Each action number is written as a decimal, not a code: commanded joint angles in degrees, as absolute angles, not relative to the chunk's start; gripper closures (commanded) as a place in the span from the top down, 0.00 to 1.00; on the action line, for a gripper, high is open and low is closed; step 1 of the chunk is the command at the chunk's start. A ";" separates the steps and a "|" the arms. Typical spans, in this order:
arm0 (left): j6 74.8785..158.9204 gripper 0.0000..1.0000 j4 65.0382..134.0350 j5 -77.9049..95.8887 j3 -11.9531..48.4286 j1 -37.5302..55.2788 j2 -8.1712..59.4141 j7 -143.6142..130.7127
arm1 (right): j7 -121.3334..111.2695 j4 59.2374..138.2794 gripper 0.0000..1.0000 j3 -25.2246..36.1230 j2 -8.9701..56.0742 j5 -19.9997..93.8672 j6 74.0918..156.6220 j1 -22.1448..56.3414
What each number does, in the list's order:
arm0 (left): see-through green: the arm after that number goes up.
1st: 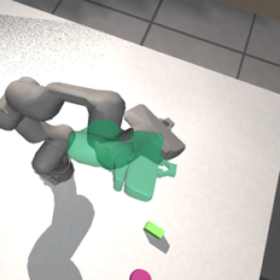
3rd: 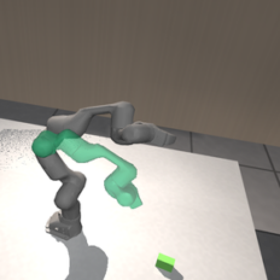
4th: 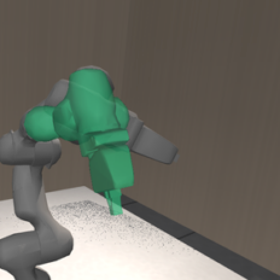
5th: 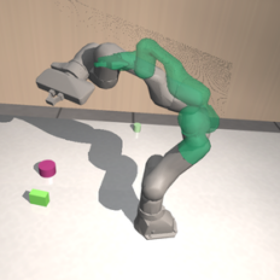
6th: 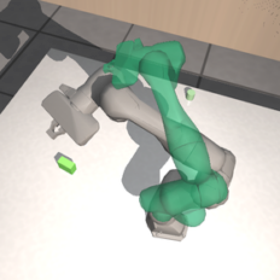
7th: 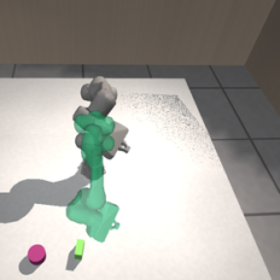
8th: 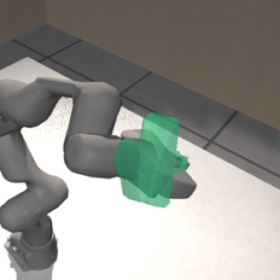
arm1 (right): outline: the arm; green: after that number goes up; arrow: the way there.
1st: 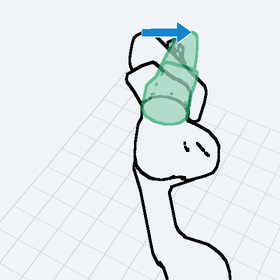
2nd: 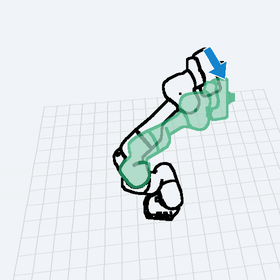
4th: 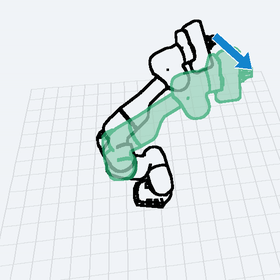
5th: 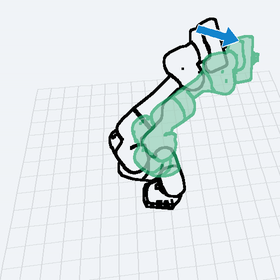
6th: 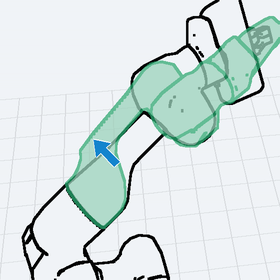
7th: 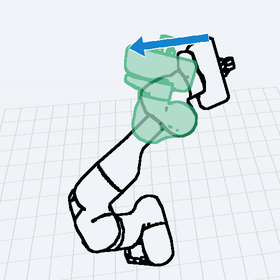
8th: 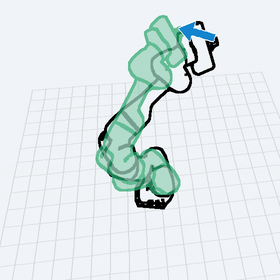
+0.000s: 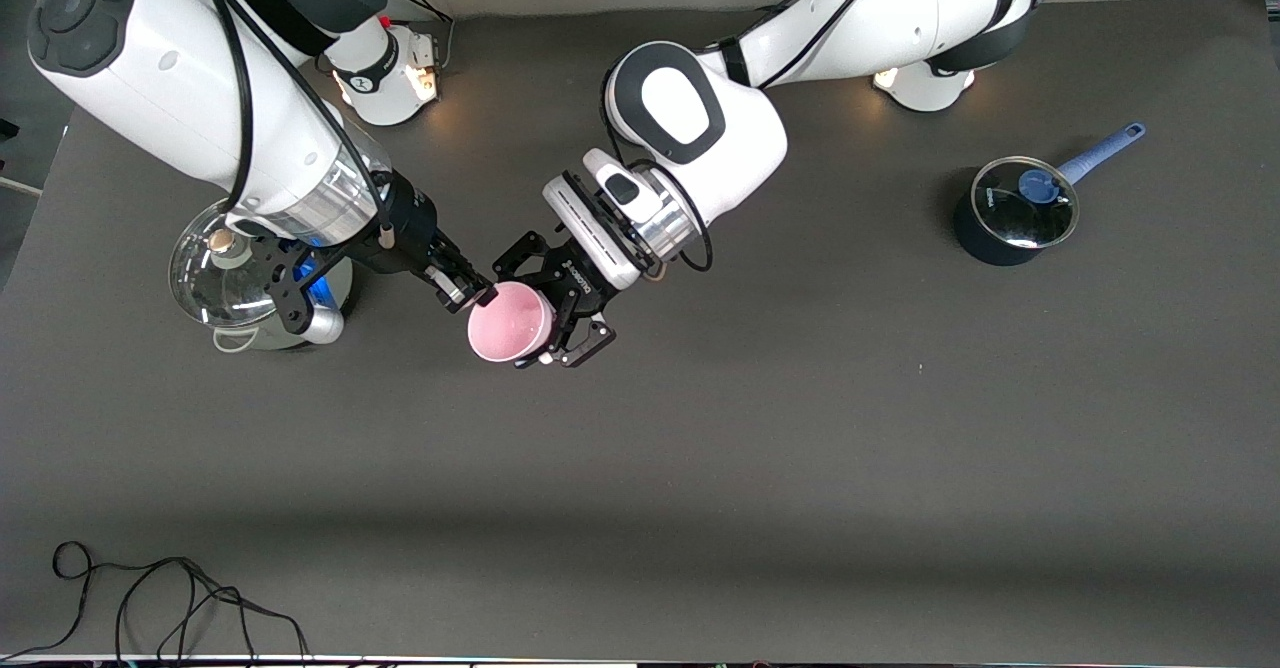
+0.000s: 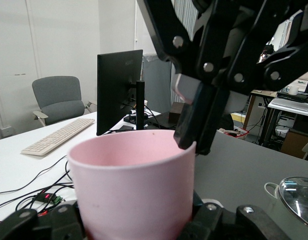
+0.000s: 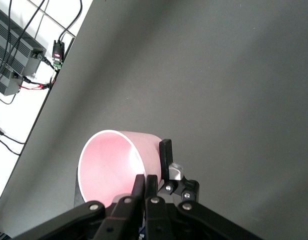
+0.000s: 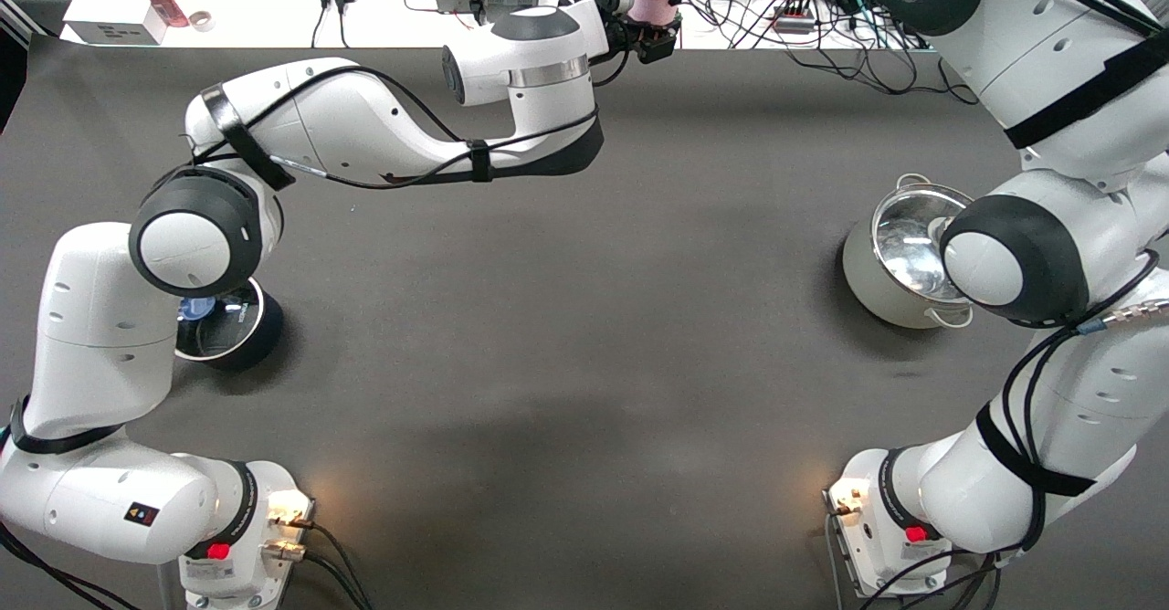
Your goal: Transfer pink cup from left to right arm
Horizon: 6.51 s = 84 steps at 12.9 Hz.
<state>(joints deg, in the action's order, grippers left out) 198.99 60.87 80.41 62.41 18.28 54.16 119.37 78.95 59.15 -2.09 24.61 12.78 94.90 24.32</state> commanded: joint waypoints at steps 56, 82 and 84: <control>70.85 1.00 74.44 -10.46 42.10 -25.40 14.85 -11.61 | -19.60 86.84 1.00 -0.88 35.79 4.66 128.95 -11.51; 89.30 1.00 97.82 -4.31 8.88 -0.26 -2.20 0.44 | -2.20 92.90 1.00 7.12 0.00 3.35 94.57 1.14; 88.86 1.00 97.82 -4.31 8.88 -0.35 -2.20 0.44 | -2.02 92.55 1.00 6.94 -0.26 0.89 94.66 1.23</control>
<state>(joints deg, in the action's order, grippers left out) 88.42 96.85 -4.84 9.53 -0.94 -1.29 -0.24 -3.78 92.21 6.28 0.72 2.78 93.87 0.00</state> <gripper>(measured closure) 0.000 0.000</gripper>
